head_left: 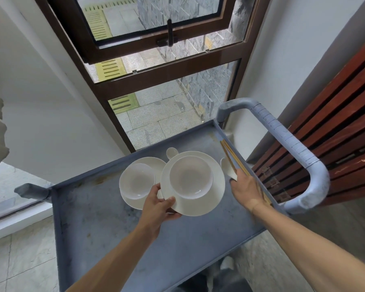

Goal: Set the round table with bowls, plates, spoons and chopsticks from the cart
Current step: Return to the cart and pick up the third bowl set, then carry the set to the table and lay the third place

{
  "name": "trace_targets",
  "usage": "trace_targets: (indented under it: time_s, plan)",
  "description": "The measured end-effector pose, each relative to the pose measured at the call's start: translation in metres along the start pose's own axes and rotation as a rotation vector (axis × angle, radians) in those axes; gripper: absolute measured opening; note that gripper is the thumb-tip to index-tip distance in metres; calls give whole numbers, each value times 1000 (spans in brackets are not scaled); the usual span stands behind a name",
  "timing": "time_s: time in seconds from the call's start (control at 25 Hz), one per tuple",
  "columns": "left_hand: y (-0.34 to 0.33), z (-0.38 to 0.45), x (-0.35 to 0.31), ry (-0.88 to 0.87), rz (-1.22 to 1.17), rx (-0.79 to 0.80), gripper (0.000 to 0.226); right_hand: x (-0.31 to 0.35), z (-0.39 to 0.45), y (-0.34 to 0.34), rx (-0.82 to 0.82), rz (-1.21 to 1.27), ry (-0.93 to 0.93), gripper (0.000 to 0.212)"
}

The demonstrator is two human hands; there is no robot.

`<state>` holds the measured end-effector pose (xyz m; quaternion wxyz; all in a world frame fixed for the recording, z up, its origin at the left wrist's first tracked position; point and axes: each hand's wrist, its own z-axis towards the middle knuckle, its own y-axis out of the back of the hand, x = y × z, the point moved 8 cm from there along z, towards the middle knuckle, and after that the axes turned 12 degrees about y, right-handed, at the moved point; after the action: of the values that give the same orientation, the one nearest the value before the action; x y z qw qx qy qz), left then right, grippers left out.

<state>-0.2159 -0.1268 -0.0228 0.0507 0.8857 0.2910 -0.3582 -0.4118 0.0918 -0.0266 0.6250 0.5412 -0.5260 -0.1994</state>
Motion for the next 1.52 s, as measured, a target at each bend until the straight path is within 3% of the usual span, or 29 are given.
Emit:
trace_targets:
  time_s: [0.12,0.2,0.28,0.36,0.48,0.76,1.12,1.52]
  plan:
    - [-17,-1,-9,-13,48,40,40,-16,-19,9,-169,615,-218,17]
    - [-33,-2,-15,-22,76,68,40,-22,-38,14,-239,904,-328,27]
    - [-52,-3,-20,-37,110,92,40,-26,-56,23,-275,1032,-344,38]
    - [-74,-8,-24,-53,151,128,40,-34,-75,38,-330,1083,-320,26]
    - [-113,-21,-19,-59,210,194,37,-61,-108,67,-460,1081,-302,14]
    - [-234,-68,31,-51,397,357,33,-157,-233,116,-675,1060,-441,22]
    - [-404,-159,159,-61,796,613,27,-278,-472,141,-963,891,-731,14]
    - [-551,-277,333,-84,1271,981,33,-333,-722,119,-1295,799,-1125,19]
